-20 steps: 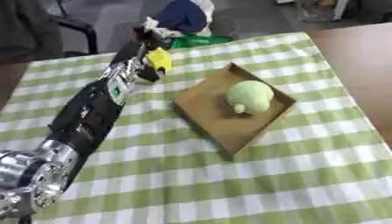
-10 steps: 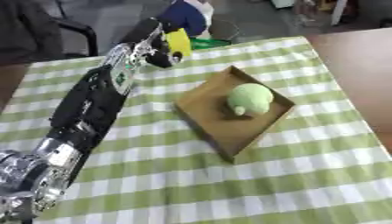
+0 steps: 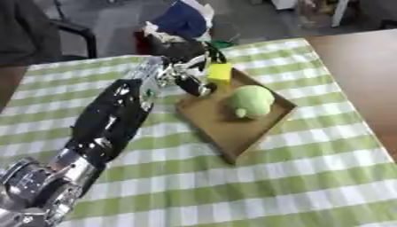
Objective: Pick up objects on the table and place them in the box.
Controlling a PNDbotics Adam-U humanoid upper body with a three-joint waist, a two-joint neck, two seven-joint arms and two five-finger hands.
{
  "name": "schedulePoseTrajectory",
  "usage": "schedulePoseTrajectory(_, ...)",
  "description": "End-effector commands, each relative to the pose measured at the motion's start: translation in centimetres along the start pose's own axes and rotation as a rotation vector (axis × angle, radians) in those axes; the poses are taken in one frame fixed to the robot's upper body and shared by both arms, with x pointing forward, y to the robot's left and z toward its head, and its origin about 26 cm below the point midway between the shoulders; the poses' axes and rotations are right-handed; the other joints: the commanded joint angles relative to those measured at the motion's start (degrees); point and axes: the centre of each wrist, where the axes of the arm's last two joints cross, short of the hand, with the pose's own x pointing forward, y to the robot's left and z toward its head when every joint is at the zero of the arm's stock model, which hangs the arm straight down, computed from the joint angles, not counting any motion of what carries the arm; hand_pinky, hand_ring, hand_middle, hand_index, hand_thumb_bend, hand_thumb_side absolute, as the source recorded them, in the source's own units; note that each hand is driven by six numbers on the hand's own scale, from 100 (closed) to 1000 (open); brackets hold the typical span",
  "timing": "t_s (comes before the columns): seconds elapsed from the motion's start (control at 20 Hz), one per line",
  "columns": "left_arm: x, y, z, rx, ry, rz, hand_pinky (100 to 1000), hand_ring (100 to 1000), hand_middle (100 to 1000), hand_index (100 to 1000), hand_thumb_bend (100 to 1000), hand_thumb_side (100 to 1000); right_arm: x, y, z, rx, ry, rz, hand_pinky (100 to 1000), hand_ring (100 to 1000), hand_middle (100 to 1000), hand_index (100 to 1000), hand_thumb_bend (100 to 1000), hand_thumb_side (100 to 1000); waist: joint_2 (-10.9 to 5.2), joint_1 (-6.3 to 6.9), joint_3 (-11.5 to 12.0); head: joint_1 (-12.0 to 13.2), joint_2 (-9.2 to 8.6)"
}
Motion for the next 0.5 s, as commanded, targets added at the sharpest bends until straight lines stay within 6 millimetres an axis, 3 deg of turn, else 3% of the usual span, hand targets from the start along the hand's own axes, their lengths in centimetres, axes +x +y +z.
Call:
schedulePoseTrajectory(0.05,-0.2,0.4,0.0,-0.020,-0.041,-0.047,694,547,590,828,333,114,0.2,-0.9,-0.3,-0.013,-0.011,0.018,871,805,709,972,100,444,-1.38,-0.41,0.2,-0.3,0.15)
schedulePoseTrajectory(0.1,-0.3,0.1,0.2,-0.029,-0.046,-0.050,701,569,610,834,345,126,0.2,-0.9,-0.2,-0.014,-0.009,0.019,871,805,709,972,100,444,-1.44,-0.42,0.3,-0.4,0.16)
schedulePoseTrajectory(0.15,-0.5,0.0,0.3,-0.033,-0.051,-0.053,724,621,670,856,449,219,0.1,-0.9,-0.2,-0.015,-0.008,0.019,871,805,709,972,100,444,-1.50,-0.43,0.3,-0.5,0.19)
schedulePoseTrajectory(0.2,-0.6,0.0,0.5,-0.034,-0.056,-0.058,727,627,677,859,469,239,0.1,-0.9,-0.1,-0.015,-0.006,0.019,871,806,709,972,100,444,-1.55,-0.44,0.4,-0.5,0.23)
schedulePoseTrajectory(0.35,-1.5,0.8,1.4,0.003,-0.055,-0.074,780,720,756,887,718,461,0.0,-0.9,0.0,-0.016,0.000,0.019,871,806,709,972,100,444,-1.73,-0.54,0.8,-0.7,0.26)
schedulePoseTrajectory(0.5,-2.5,2.5,2.9,0.107,-0.036,-0.062,798,739,768,892,772,532,-0.1,-0.9,0.2,-0.017,0.006,0.020,872,806,709,972,100,443,-1.92,-0.71,1.4,-0.9,0.37)
